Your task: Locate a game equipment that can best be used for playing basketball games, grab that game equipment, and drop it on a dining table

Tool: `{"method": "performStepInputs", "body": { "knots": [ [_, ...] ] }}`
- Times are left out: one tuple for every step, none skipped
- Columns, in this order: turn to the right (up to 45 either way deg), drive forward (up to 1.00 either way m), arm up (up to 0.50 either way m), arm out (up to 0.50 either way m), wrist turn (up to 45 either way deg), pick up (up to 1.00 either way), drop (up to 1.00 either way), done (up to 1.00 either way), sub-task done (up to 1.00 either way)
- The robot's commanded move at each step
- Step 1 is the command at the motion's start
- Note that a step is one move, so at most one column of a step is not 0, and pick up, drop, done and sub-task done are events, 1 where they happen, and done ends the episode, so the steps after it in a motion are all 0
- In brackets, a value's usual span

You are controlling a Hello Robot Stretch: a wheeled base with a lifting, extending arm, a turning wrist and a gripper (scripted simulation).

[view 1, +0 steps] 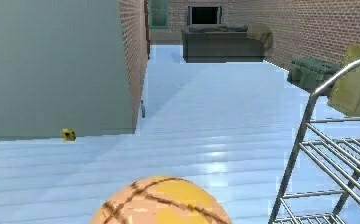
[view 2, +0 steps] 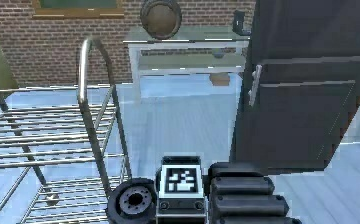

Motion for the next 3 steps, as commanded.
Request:
{"method": "performStepInputs", "body": {
  "knots": [
    [0.0,1.0,0.0,0.0,0.0,0.0,0.0,0.0,0.0],
    [9.0,0.0,0.0,0.0,0.0,0.0,0.0,0.0,0.0],
    [0.0,0.15,0.0,0.0,0.0,0.0,0.0,0.0,0.0]
  ]
}}
